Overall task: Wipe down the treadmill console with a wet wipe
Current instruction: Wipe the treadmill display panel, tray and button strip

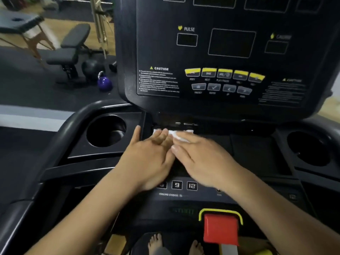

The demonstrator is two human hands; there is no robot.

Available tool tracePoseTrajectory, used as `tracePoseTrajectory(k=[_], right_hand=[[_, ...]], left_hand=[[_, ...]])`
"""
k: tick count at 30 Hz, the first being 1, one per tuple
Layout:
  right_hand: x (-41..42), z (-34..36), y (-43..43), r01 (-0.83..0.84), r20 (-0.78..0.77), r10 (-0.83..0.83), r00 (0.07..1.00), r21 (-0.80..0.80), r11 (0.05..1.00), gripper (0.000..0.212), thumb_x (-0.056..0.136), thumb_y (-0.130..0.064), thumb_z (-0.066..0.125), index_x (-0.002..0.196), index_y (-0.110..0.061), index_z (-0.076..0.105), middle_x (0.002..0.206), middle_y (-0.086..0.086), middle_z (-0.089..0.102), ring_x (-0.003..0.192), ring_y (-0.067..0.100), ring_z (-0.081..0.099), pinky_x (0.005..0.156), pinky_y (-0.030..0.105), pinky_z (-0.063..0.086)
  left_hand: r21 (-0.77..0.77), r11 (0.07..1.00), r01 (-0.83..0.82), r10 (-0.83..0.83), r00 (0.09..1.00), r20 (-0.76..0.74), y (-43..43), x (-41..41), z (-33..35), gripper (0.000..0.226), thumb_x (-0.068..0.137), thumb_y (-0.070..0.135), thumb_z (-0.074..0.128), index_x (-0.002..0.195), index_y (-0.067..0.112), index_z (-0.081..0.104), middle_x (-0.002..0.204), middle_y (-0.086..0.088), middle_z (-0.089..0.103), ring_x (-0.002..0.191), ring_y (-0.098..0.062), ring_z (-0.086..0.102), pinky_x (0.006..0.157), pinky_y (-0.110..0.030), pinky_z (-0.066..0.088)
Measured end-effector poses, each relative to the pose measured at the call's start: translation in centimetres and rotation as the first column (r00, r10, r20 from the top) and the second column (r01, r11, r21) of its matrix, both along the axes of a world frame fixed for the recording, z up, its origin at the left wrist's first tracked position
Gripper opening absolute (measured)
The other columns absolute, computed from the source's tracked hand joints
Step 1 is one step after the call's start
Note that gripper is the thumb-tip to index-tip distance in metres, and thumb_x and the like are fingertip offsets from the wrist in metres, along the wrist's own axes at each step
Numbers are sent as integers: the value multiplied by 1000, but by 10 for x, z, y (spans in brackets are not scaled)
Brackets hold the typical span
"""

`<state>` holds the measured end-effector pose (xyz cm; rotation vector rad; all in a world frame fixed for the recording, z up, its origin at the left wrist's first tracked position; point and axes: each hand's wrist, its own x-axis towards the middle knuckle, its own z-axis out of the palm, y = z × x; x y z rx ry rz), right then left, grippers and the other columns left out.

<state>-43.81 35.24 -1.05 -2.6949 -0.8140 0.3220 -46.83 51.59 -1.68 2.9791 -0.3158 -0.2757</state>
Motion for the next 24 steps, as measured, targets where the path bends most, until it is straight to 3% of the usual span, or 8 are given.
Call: tracePoseTrajectory(k=[3, 6, 10, 12, 15, 19, 21, 24], right_hand=[[-32, 6, -21, -71, 33, 72, 997, -15, 997, 63, 95, -58, 8, 126, -36, 57, 136, -18, 48, 123, 6, 40, 102, 33, 32], [-40, 1, -44, -8, 53, 8, 999, -1, 1000, 60, 95, -58, 13, 123, -34, 61, 130, -19, 54, 118, 5, 43, 100, 34, 37], [-39, -3, -80, 113, 158, -97, 983, -93, 989, 67, 100, -56, 11, 116, -27, 69, 122, -11, 65, 115, 10, 56, 104, 39, 38], [-42, -2, -101, 151, 121, -134, 984, -146, 978, 77, 96, -61, 0, 128, -27, 62, 136, -12, 57, 129, 3, 45, 114, 42, 25], [-38, 5, -118, 159, 14, -159, 987, -185, 970, 96, 81, -70, -20, 144, -32, 41, 153, -21, 30, 139, -11, 12, 121, 38, 2], [-19, 3, -95, 134, -53, -143, 988, -154, 979, 93, 80, -70, -14, 151, -26, 26, 160, -15, 14, 145, -3, 1, 121, 42, -1], [-11, 1, -84, 130, -49, -139, 989, -144, 981, 87, 84, -66, -7, 151, -22, 27, 161, -9, 15, 146, 2, 3, 120, 44, 1], [-17, 4, -88, 122, -35, -127, 991, -102, 987, 87, 84, -66, -7, 148, -25, 36, 160, -11, 19, 146, -1, 5, 121, 43, -1]], left_hand=[[-87, 995, 48, -52, 998, -45, -2, -39, 10, 81, 83, 54, -9, 153, 33, 26, 160, 13, 24, 146, 3, 12, 121, -45, -8], [-115, 992, 57, -61, 998, -25, -12, -43, 11, 75, 87, 53, -3, 150, 32, 34, 158, 9, 31, 146, 0, 19, 121, -47, -6], [-83, 980, 182, -182, 983, 10, -55, -23, 1, 75, 88, 51, -4, 153, 28, 24, 162, 4, 21, 149, -8, 11, 120, -50, -8], [-89, 974, 209, -207, 978, 26, -79, -19, -6, 73, 92, 51, 1, 153, 21, 27, 161, -2, 25, 149, -13, 17, 120, -51, -8], [-57, 980, 192, -188, 979, 75, -98, -13, -12, 79, 93, 57, -2, 153, 14, 28, 158, -5, 30, 148, -17, 23, 119, -53, -8], [95, 990, 106, -113, 990, 81, -96, -1, -11, 84, 86, 50, -13, 154, 16, 24, 160, -2, 26, 151, -20, 11, 115, -57, -13], [165, 982, 88, -104, 991, 89, -94, 3, -6, 81, 88, 45, -9, 151, 14, 31, 158, -6, 30, 150, -24, 15, 115, -62, -5], [-8, 993, 118, -116, 982, 147, -90, -5, -1, 60, 96, 39, 18, 136, 13, 54, 142, -11, 54, 137, -26, 45, 113, -58, 28]])
